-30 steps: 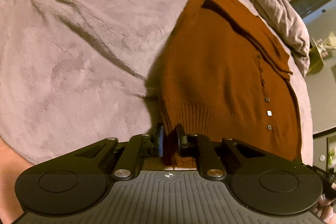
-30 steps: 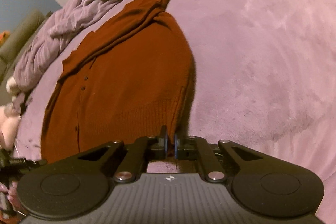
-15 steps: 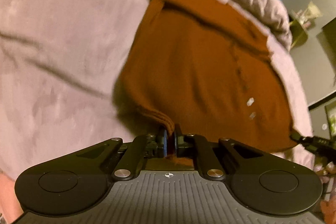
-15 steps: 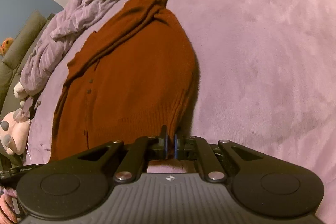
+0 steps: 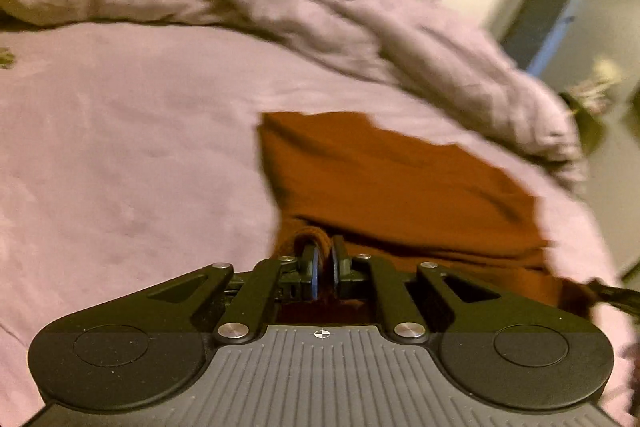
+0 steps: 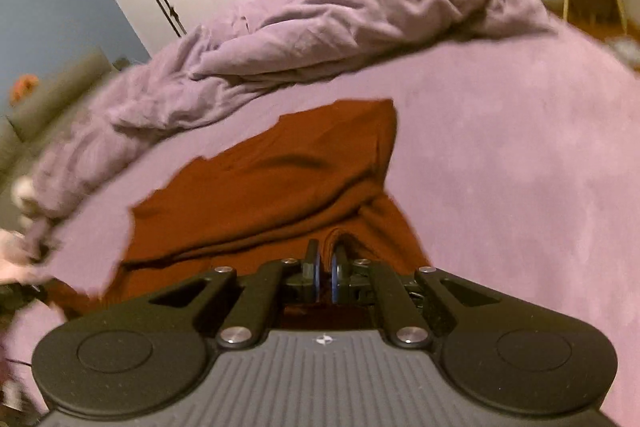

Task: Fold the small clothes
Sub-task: 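Grasp the ribbed hem with both grippers and fold it up toward the collar, then lay the hem down on the cardigan and open both grippers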

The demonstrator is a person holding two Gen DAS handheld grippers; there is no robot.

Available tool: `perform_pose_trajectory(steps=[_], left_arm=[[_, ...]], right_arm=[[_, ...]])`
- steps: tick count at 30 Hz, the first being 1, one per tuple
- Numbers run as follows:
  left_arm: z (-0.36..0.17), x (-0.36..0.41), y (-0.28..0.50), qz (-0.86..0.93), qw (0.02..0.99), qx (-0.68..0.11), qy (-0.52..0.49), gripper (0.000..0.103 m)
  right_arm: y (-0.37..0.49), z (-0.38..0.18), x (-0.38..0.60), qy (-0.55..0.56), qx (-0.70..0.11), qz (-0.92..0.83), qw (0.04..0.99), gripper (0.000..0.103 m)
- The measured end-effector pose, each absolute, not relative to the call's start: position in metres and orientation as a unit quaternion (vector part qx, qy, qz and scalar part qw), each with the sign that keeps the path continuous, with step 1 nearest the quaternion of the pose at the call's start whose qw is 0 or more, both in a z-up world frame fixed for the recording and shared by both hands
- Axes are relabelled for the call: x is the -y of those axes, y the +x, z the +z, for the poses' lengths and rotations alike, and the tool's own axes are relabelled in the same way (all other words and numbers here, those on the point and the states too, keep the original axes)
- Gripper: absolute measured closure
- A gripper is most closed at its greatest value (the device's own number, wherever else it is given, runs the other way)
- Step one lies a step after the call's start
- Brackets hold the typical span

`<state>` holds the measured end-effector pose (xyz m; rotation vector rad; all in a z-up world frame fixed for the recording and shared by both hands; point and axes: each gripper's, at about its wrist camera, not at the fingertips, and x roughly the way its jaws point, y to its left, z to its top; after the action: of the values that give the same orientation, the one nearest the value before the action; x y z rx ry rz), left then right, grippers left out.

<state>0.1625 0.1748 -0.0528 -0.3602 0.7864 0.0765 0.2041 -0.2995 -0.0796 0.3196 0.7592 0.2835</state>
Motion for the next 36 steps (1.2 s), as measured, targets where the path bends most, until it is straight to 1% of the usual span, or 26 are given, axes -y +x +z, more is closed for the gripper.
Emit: perform_pose_trajectory(steps=[1,2,4,5,6,7,8,12,13,17,20,21,22,23,24,25,26,29,33,34,36], left_arm=[[-0.057,-0.177,0.166,0.037,0.905,-0.382,-0.182,0.088],[-0.058,-0.181,0.165,0.034,0.906,-0.378,-0.189,0.086],[-0.058,-0.185,0.161,0.038,0.915,-0.36,-0.177,0.062],[-0.057,-0.188,0.16,0.031,0.918,-0.356,-0.17,0.058],[-0.059,-0.19,0.159,0.017,0.919,-0.358,-0.165,0.052],[-0.061,-0.192,0.159,0.006,0.917,-0.365,-0.162,0.048],[-0.065,-0.192,0.159,0.002,0.915,-0.373,-0.152,0.048],[-0.079,-0.184,0.167,-0.004,0.909,-0.406,-0.096,0.047],[-0.083,-0.182,0.169,-0.01,0.906,-0.413,-0.093,0.047],[-0.092,-0.17,0.18,-0.033,0.901,-0.426,-0.072,0.047],[-0.098,-0.164,0.187,-0.044,0.897,-0.436,-0.059,0.053],[-0.1,-0.164,0.189,-0.044,0.896,-0.439,-0.058,0.06],[-0.102,-0.164,0.19,-0.041,0.895,-0.441,-0.054,0.07],[-0.103,-0.165,0.19,-0.034,0.894,-0.444,-0.051,0.075],[-0.103,-0.167,0.189,-0.029,0.894,-0.444,-0.05,0.084],[-0.103,-0.169,0.187,-0.03,0.895,-0.442,-0.054,0.088],[-0.102,-0.171,0.185,-0.035,0.895,-0.44,-0.057,0.089],[-0.097,-0.172,0.18,-0.039,0.901,-0.429,-0.048,0.092],[-0.09,-0.167,0.175,-0.058,0.907,-0.416,-0.042,0.093],[-0.091,-0.167,0.175,-0.062,0.905,-0.418,-0.041,0.093],[-0.096,-0.166,0.18,-0.066,0.9,-0.429,-0.041,0.092]], right_arm=[[0.211,-0.083,0.293,0.142,-0.368,0.135,0.909,0.098],[0.217,-0.087,0.286,0.121,-0.371,0.129,0.912,0.098],[0.22,-0.088,0.275,0.079,-0.359,0.126,0.921,0.096],[0.218,-0.089,0.274,0.069,-0.352,0.133,0.924,0.09],[0.216,-0.09,0.274,0.058,-0.347,0.139,0.926,0.086],[0.215,-0.091,0.273,0.045,-0.341,0.14,0.929,0.077],[0.213,-0.094,0.274,0.027,-0.338,0.141,0.93,0.073],[0.215,-0.104,0.273,-0.024,-0.35,0.159,0.923,0.069],[0.218,-0.107,0.274,-0.026,-0.357,0.16,0.92,0.068],[0.226,-0.115,0.274,-0.03,-0.369,0.162,0.915,0.068],[0.232,-0.12,0.272,-0.029,-0.376,0.17,0.911,0.068],[0.235,-0.122,0.272,-0.027,-0.378,0.174,0.909,0.068],[0.237,-0.123,0.271,-0.03,-0.381,0.174,0.908,0.068],[0.241,-0.125,0.269,-0.032,-0.384,0.175,0.906,0.073],[0.243,-0.126,0.269,-0.033,-0.387,0.176,0.904,0.078],[0.245,-0.126,0.268,-0.036,-0.39,0.175,0.904,0.089],[0.245,-0.125,0.267,-0.039,-0.39,0.177,0.903,0.091],[0.245,-0.126,0.264,-0.054,-0.39,0.186,0.9,0.092],[0.249,-0.129,0.264,-0.049,-0.398,0.185,0.897,0.09],[0.251,-0.129,0.265,-0.043,-0.4,0.183,0.897,0.089],[0.254,-0.13,0.266,-0.033,-0.403,0.181,0.897,0.089]])
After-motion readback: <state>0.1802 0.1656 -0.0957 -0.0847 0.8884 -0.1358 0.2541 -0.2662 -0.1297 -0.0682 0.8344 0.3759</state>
